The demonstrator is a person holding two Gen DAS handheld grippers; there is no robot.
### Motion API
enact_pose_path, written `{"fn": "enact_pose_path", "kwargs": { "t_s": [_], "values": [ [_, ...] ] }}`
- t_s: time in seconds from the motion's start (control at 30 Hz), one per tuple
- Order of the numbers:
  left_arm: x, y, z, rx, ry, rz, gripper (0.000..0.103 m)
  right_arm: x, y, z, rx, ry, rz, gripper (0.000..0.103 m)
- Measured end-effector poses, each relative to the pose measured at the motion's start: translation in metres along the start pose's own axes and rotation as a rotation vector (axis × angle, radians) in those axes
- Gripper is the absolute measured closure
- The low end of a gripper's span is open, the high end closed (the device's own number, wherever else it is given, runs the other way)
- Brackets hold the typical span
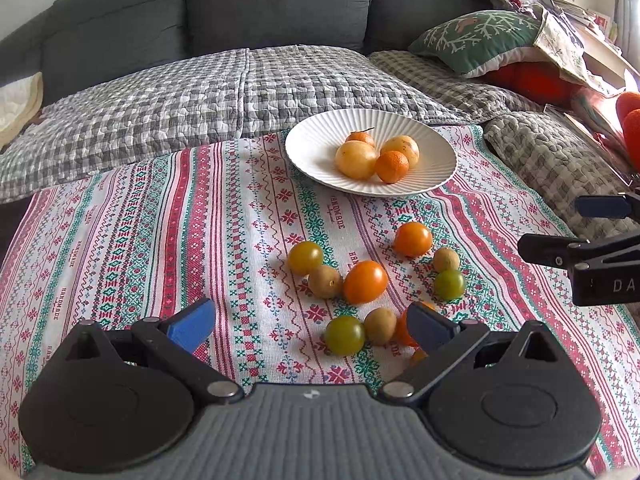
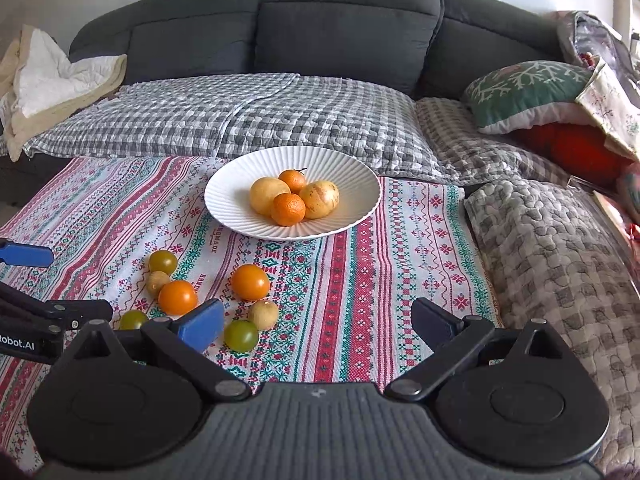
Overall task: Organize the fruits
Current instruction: 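Withdraw both grippers from the plate back over the remaining fruits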
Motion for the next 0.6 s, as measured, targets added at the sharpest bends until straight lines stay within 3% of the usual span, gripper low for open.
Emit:
{"fn": "enact_pose_path", "kwargs": {
  "t_s": [0.27,0.6],
  "values": [
    [-0.019,-0.004,-0.003,0.033,0.007,0.037,0.009,-0.005,-0.008,-0.005,-0.011,-0.020,0.084,0.002],
    [-0.004,-0.011,-0.019,0.035,-0.007,-0.099,0.009,-0.013,-0.016,-0.020,-0.057,-0.022,0.132,0.001]
  ]
}}
Point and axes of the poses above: each gripper's, at about its wrist camera, not at the fingertips, and z roughly against the way its jaws point, x to its right, y to its top, the point moved 9 cm from there along -z, roughly the way its jaws point, and after that the axes turned 10 degrees about -x, right-handed, at the moved point
